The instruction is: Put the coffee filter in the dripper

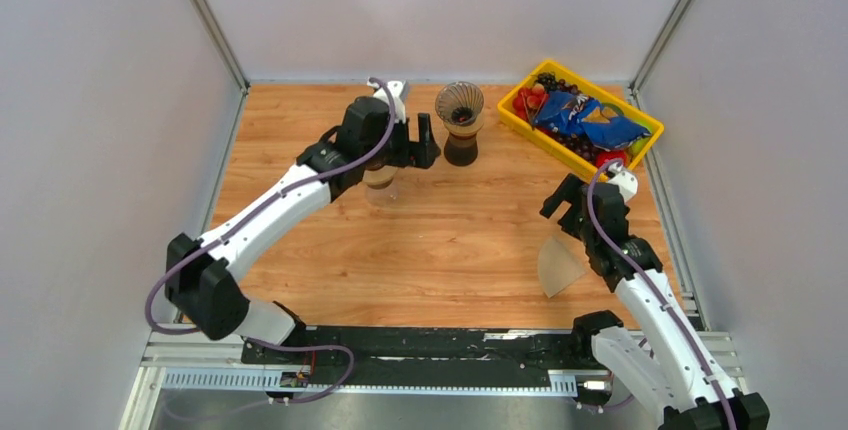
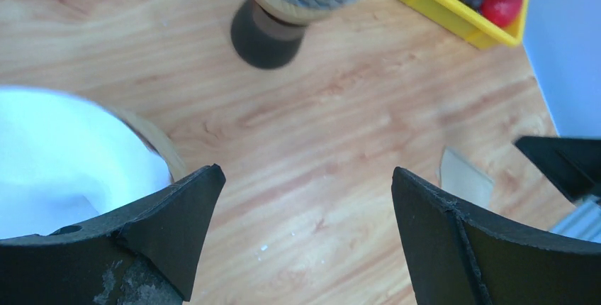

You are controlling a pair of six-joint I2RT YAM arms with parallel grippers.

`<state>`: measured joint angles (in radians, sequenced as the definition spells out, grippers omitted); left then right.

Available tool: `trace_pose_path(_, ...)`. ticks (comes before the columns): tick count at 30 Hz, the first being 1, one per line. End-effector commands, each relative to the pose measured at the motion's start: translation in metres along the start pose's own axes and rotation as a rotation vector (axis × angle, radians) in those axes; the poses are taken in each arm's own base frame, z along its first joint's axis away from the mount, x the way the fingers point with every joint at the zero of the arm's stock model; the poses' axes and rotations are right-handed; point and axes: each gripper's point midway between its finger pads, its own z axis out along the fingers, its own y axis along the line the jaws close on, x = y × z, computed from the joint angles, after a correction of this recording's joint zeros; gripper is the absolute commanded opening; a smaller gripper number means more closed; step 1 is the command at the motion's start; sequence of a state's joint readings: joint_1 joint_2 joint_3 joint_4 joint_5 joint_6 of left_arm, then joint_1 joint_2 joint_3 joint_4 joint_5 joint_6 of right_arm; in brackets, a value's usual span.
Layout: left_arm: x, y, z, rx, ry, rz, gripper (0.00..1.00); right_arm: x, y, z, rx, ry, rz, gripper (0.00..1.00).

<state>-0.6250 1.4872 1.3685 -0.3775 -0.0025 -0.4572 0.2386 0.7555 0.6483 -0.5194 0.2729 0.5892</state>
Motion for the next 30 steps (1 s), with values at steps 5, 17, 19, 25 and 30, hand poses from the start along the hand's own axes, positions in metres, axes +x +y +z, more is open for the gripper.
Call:
trace_pose_path(5,0.027,-0.04,-0.042,0.234,-0.098,0.029,1.0,0.092,-0.064,-0.001,0.272,0.252,0.182,1.0)
trace_pose_path(17,0.057,-0.032,-0.053,0.262,-0.095,-0.034,1.0,0.128,-0.086,-0.005,0.392,0.341,0.313,1.0)
trace_pose_path(19,0.058,-0.032,-0.054,0.261,-0.095,-0.042,1.0,0.13,-0.087,-0.004,0.406,0.356,0.306,1.0)
trace_pose_path(25,0.062,-0.029,-0.052,0.251,-0.093,-0.053,1.0,0.133,-0.092,0.014,0.422,0.38,0.198,0.96)
trace_pose_path(30,0.064,-0.025,-0.05,0.234,-0.09,-0.056,1.0,0.129,-0.092,0.027,0.436,0.411,0.096,0.83)
